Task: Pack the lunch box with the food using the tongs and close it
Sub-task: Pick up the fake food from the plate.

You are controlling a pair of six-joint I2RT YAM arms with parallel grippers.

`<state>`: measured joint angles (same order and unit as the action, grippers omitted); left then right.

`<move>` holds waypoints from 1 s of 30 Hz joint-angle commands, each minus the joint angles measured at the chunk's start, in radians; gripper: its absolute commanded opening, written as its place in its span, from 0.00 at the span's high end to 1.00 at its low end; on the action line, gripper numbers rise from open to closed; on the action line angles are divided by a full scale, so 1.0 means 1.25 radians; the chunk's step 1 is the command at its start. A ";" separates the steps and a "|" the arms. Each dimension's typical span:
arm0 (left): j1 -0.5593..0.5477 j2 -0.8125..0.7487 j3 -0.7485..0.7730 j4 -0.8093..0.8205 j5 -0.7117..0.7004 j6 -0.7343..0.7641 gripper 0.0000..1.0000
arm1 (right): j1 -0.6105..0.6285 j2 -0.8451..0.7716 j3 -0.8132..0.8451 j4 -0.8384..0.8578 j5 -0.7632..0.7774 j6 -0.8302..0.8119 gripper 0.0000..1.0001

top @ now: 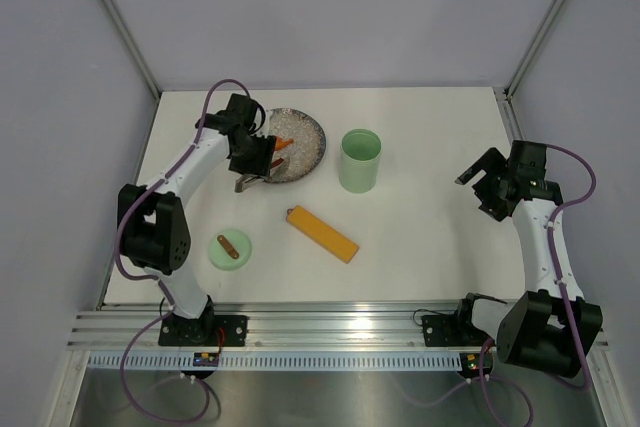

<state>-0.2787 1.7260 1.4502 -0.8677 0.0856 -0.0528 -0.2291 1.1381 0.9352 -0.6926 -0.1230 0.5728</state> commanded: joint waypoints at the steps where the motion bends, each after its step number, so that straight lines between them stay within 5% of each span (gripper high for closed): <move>1: -0.003 0.010 0.002 0.008 -0.007 0.002 0.46 | 0.002 -0.001 0.014 0.015 -0.012 -0.010 0.07; 10: -0.013 -0.010 0.004 -0.005 -0.019 -0.010 0.58 | 0.002 -0.001 0.009 0.020 -0.013 -0.009 0.07; 17: -0.014 -0.017 0.017 -0.002 -0.005 -0.023 0.93 | 0.002 -0.006 0.008 0.019 -0.011 -0.008 0.07; 20: -0.015 -0.023 0.035 0.000 0.005 -0.031 1.00 | 0.002 -0.009 0.008 0.017 -0.010 -0.008 0.07; 30: -0.025 -0.107 0.103 -0.010 0.047 -0.047 1.00 | 0.002 -0.007 0.011 0.018 -0.011 -0.004 0.07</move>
<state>-0.3046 1.6791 1.4986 -0.9001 0.0959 -0.1036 -0.2291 1.1385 0.9352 -0.6926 -0.1234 0.5728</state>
